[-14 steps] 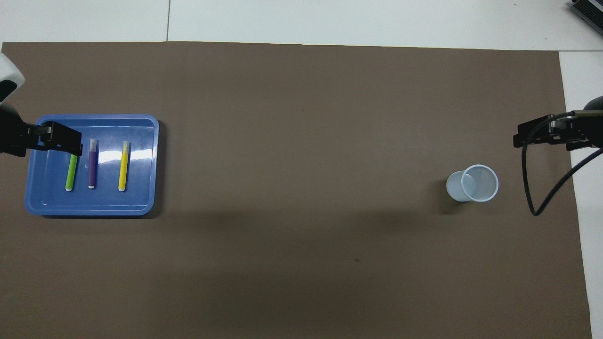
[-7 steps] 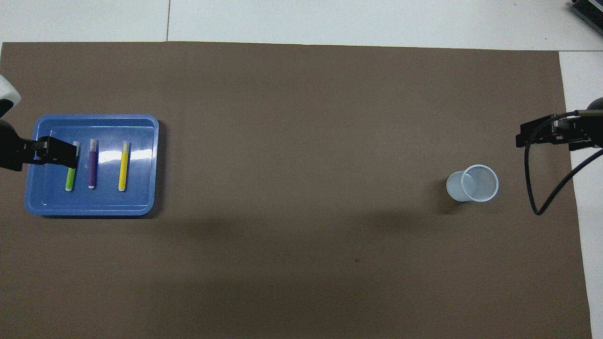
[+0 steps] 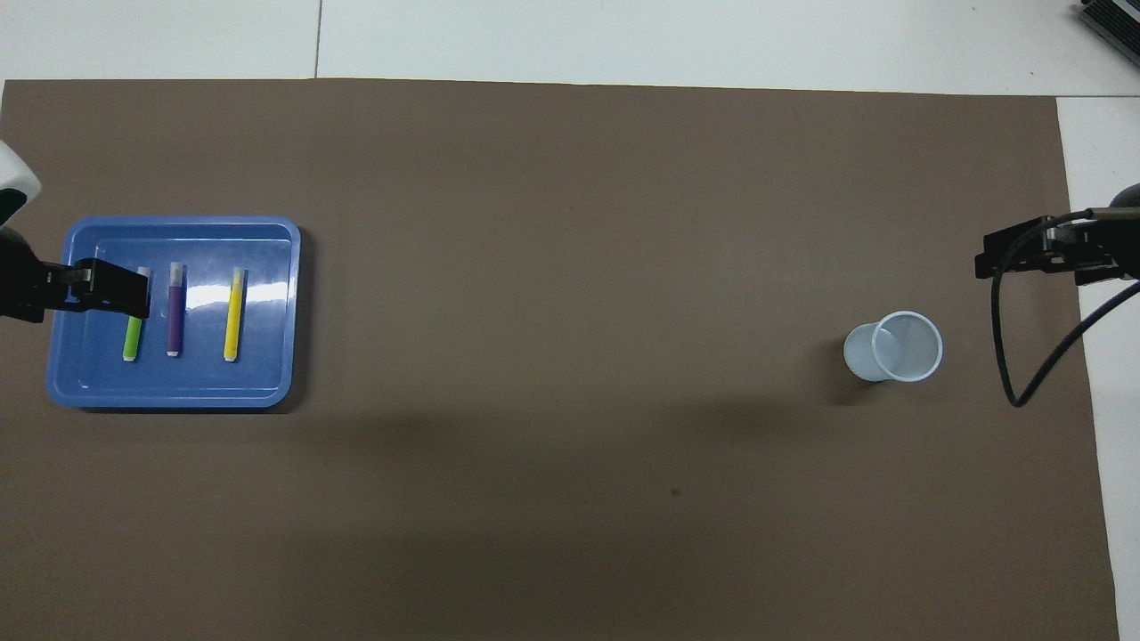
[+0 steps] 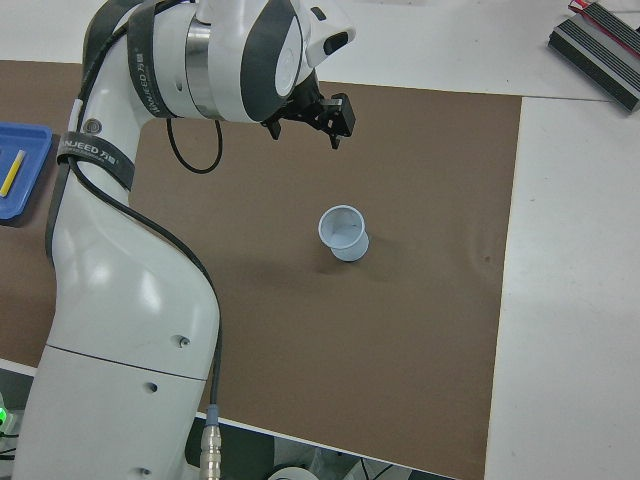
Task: Right arm passes pens to left for tray arrangement
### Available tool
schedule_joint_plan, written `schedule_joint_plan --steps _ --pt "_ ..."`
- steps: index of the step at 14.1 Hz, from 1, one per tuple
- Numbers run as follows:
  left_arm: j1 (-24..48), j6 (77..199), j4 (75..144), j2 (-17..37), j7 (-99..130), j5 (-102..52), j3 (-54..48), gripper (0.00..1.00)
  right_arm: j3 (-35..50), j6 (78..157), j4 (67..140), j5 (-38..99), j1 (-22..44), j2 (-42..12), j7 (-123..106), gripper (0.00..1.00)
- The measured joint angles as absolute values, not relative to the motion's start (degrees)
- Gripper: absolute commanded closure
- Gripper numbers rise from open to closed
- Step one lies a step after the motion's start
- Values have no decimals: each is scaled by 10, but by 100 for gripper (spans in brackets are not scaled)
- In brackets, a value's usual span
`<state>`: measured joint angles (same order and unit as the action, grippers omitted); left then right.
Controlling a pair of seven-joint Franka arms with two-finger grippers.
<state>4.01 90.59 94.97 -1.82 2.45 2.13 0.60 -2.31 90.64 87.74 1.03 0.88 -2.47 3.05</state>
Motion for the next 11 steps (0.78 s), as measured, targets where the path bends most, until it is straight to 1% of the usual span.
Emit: schedule_joint_plan --steps 11 --pt "27 906 949 -19 25 21 -13 0 -23 906 877 10 9 -25 31 0"
